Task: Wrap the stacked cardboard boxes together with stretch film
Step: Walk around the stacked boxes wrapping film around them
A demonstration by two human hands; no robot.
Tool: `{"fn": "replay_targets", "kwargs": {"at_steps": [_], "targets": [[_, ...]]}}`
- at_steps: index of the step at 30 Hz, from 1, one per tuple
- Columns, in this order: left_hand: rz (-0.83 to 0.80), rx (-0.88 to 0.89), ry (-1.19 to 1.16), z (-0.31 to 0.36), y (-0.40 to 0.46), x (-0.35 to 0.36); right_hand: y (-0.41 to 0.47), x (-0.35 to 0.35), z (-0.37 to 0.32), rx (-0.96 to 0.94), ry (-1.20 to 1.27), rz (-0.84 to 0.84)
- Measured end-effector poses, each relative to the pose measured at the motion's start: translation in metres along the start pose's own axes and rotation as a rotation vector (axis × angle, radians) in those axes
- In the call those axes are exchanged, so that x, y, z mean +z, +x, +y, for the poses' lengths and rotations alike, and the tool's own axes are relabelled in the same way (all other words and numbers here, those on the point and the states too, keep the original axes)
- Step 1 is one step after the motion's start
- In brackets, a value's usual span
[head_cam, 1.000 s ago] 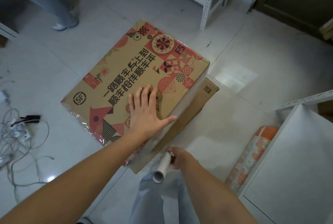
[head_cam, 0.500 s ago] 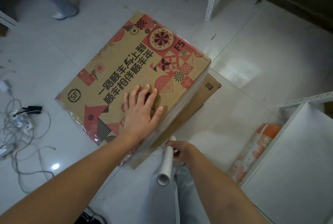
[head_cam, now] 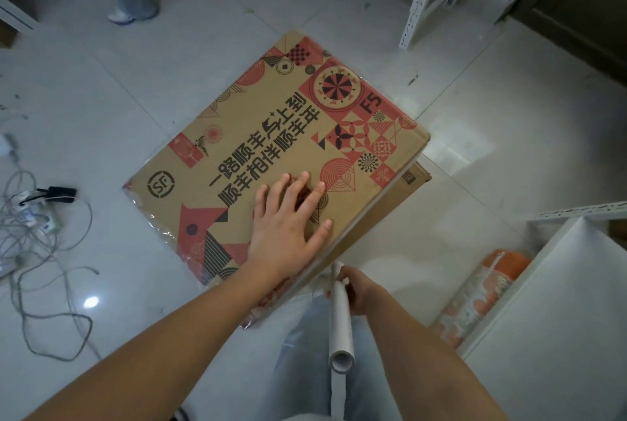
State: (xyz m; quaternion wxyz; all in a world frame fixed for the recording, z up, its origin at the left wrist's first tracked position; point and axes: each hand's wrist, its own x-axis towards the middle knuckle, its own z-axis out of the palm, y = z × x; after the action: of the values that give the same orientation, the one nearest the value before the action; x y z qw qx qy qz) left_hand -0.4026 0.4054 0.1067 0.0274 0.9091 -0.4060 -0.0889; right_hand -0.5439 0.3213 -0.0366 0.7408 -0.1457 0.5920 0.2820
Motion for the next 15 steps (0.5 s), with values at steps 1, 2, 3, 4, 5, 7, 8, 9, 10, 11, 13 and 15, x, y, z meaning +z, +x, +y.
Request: {"fn": "replay_targets", "kwargs": {"at_steps": [1,2,3,4,5,7,8,9,10,11,13,15], "targets": [[-0.001,0.002,0.001,-0.001,0.0,-0.001,0.001,0.003,0.003,-0.019,-0.027,0.02],[-0.001,0.004,0.002,-0.001,0.0,-0.001,0.001,0.005,0.003,-0.035,-0.061,0.03],[0.002,0.007,0.0,0.0,0.001,-0.001,0.001,0.007,0.002,-0.032,-0.109,0.035],[0.005,0.009,-0.004,0.0,0.001,-0.001,-0.001,0.007,-0.001,-0.013,-0.17,0.047],[0.006,0.01,-0.007,0.002,0.001,0.0,-0.003,0.006,-0.004,0.013,-0.223,0.063],[0.011,0.012,-0.003,0.003,0.001,0.001,-0.008,0.001,-0.013,0.045,-0.269,0.1],[0.012,0.013,0.005,0.002,0.002,0.0,-0.007,-0.001,-0.016,0.048,-0.275,0.114],[0.011,0.013,0.013,0.001,0.002,0.0,-0.009,-0.002,-0.019,0.052,-0.26,0.112],[0.01,0.014,0.018,0.0,0.002,0.0,-0.009,-0.004,-0.022,0.056,-0.226,0.103],[0.011,0.015,0.02,-0.001,0.001,-0.001,-0.009,-0.006,-0.024,0.075,-0.17,0.089],[0.021,0.016,0.023,0.0,0.002,-0.002,-0.007,-0.012,-0.03,0.102,-0.081,0.076],[0.038,0.018,0.025,0.002,0.003,-0.001,-0.006,-0.018,-0.034,0.116,-0.088,0.068]]}}
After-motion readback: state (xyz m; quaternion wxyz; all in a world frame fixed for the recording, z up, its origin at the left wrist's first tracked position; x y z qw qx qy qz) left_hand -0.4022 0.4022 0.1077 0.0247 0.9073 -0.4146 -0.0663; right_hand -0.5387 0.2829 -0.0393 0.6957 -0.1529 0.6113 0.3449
